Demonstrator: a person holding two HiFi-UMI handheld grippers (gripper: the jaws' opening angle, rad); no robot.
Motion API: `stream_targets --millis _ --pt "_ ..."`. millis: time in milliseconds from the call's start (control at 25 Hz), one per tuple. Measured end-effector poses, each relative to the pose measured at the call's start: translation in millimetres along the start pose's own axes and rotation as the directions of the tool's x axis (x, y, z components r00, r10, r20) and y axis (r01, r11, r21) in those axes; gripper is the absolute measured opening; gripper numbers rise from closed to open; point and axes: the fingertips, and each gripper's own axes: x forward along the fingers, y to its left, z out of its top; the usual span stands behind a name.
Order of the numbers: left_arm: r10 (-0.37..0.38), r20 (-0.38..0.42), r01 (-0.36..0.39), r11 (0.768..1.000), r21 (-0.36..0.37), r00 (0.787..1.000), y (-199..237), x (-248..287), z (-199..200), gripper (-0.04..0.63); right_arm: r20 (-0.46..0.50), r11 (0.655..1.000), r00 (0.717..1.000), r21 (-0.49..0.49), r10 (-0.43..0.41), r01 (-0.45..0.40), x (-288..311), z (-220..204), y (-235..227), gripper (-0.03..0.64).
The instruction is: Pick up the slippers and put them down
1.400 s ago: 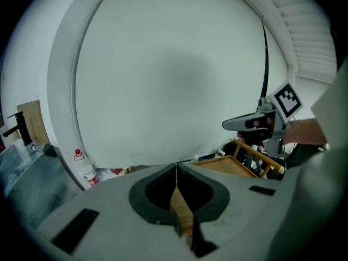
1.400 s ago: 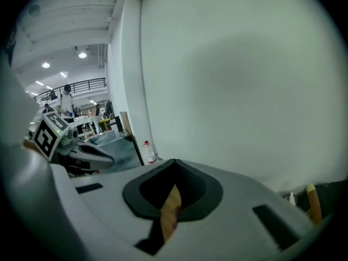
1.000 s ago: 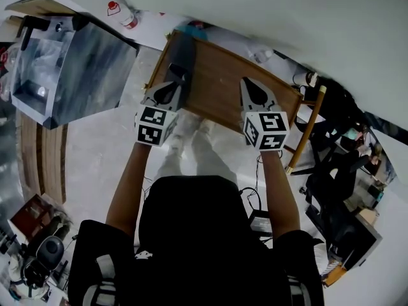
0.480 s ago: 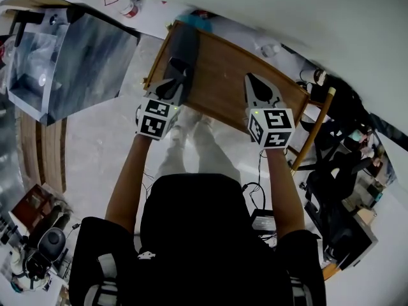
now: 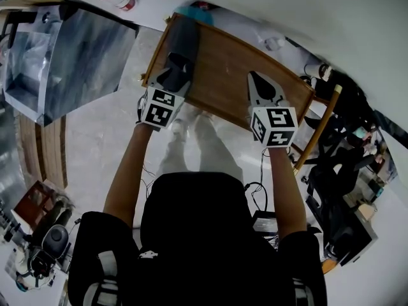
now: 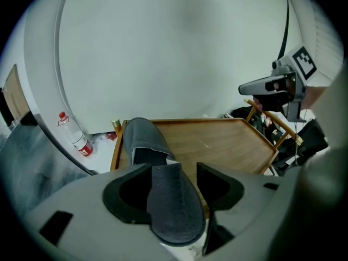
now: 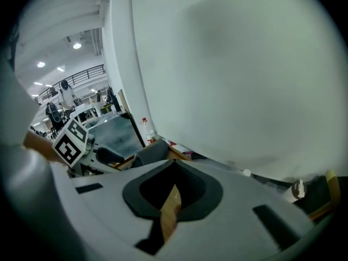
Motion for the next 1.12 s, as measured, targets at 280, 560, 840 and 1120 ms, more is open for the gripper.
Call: stream_targets --millis 280,560,840,1120 --pt "0.039 -0.065 -0.036 0.998 0.048 0.997 1.9 21.6 -7.1 0.238 -0.019 1.0 1.0 0.008 -0.008 0.008 1.5 -12.3 -8.3 -0.002" --pt "0.106 -0.106 -0.101 0.994 0.05 0.989 12.3 33.4 -16.1 0.236 -0.041 1.0 0.999 0.014 -0.007 0.008 3.1 -23.3 -15.8 -0.003" --pt "0.118 -0.119 -0.12 0.993 -0.008 0.986 19.2 33.8 -19.5 0.123 -0.044 1.0 0.999 0.011 -0.003 0.004 7.6 -23.4 -14.2 -0.002" --pt "0.138 -0.129 -0.139 0.99 0.002 0.982 22.7 32.2 -23.3 0.038 -0.044 1.0 0.999 0.006 -0.012 0.013 5.4 -22.8 -17.2 -0.002"
